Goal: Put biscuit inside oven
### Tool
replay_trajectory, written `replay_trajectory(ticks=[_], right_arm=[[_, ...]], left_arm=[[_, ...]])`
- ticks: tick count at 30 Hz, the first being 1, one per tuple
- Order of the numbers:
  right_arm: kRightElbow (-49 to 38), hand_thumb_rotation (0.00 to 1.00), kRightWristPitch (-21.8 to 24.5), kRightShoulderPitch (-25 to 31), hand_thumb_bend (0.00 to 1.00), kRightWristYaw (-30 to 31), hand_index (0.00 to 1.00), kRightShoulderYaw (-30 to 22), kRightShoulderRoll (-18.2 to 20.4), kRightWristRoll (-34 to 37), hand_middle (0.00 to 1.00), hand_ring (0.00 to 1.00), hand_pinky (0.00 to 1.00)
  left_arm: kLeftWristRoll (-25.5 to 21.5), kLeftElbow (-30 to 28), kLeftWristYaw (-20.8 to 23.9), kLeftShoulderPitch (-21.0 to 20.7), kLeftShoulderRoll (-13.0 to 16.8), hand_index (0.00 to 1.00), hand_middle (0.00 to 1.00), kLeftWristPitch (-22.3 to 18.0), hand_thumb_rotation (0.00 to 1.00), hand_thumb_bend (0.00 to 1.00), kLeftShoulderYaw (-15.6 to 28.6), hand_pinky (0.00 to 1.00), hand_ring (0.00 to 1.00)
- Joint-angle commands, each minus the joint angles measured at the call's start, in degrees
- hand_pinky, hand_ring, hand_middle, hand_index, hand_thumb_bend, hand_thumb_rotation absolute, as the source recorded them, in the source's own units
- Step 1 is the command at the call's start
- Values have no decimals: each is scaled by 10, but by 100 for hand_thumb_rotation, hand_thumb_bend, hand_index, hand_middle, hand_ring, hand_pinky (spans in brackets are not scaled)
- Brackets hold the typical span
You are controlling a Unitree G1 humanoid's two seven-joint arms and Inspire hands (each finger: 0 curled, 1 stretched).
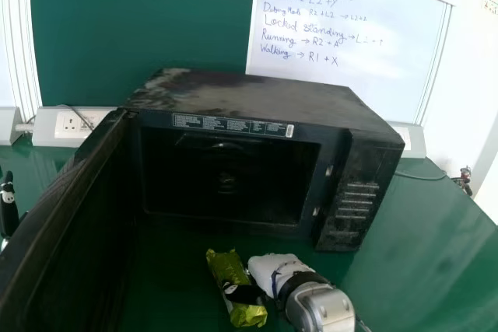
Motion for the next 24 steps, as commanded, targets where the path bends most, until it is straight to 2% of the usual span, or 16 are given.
replay_trajectory(ticks=[1, 4, 7, 10, 24], right_arm=[[9, 18, -7, 16, 54, 38, 62, 6, 5, 30, 55, 47, 36], [3, 21, -10, 13, 54, 34, 63, -5, 1, 32, 52, 46, 35], [-6, 17, -12, 15, 56, 19, 64, -16, -1, 33, 34, 22, 14], [-11, 14, -8, 10, 57, 20, 65, -28, 2, 36, 29, 16, 9], [-13, 16, -2, -27, 61, 31, 67, -55, 12, 27, 31, 18, 10]], left_arm=[[0, -1, -1, -4, 0, 77, 76, -5, 0, 63, -5, 66, 72], [2, -1, -4, -4, 0, 77, 76, -6, 0, 63, -6, 66, 72], [-2, 0, 2, -5, -1, 77, 76, -4, 0, 64, -5, 65, 72], [-3, 5, -4, -6, 2, 78, 76, -3, 0, 64, -5, 66, 72], [-1, 3, -3, -6, 0, 77, 76, -4, 0, 63, -7, 65, 73]])
